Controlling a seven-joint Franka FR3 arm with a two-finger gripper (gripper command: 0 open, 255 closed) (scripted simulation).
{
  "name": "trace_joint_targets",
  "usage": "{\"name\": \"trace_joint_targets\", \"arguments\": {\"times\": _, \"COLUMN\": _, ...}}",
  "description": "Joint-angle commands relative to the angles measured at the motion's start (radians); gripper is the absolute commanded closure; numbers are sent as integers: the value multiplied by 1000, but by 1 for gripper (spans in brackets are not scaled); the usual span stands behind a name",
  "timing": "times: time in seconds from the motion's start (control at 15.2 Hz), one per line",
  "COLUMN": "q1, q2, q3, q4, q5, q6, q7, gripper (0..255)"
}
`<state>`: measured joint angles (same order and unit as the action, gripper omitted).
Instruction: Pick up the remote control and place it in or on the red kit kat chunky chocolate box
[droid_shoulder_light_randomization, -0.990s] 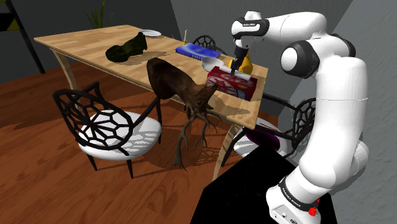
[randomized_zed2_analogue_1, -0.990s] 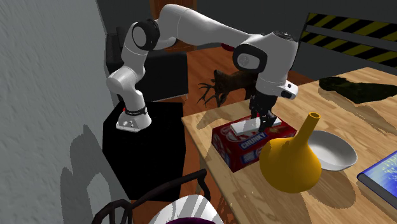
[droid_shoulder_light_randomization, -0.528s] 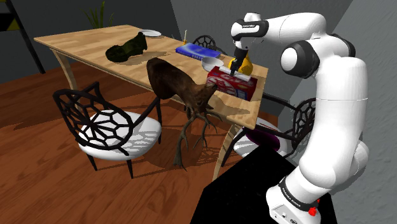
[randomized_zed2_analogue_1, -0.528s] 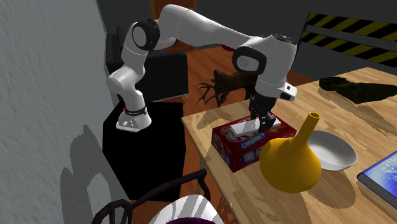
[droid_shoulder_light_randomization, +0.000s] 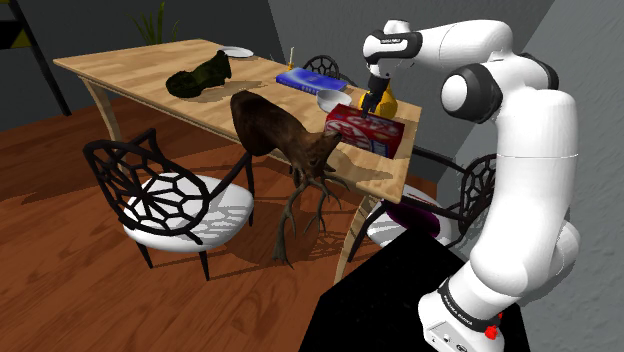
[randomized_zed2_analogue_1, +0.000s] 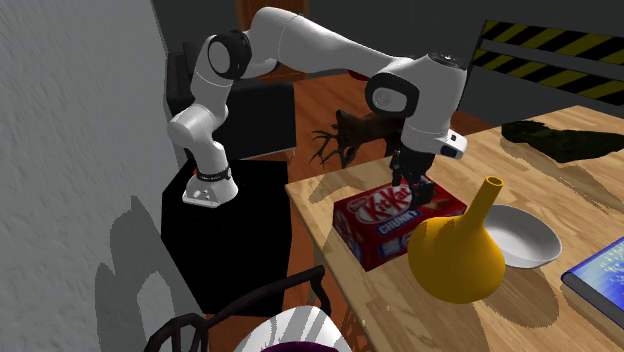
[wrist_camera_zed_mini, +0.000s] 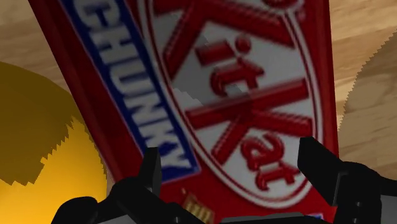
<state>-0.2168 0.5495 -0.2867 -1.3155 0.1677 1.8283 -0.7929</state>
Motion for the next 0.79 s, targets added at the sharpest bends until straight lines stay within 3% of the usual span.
{"name": "trace_joint_targets", "arguments": {"times": 0.0, "q1": -3, "q2": -2, "q3": -1, "q4": 30, "q5": -1, "q6": -32, "q7": 2, "gripper": 0}}
{"name": "trace_joint_targets", "arguments": {"times": 0.2, "q1": -13, "q2": 1, "q3": -3, "q4": 130, "q5": -3, "q6": -128, "q7": 7, "gripper": 0}}
{"name": "trace_joint_targets", "arguments": {"times": 0.73, "q1": -13, "q2": 1, "q3": -3, "q4": 130, "q5": -3, "q6": -128, "q7": 7, "gripper": 0}}
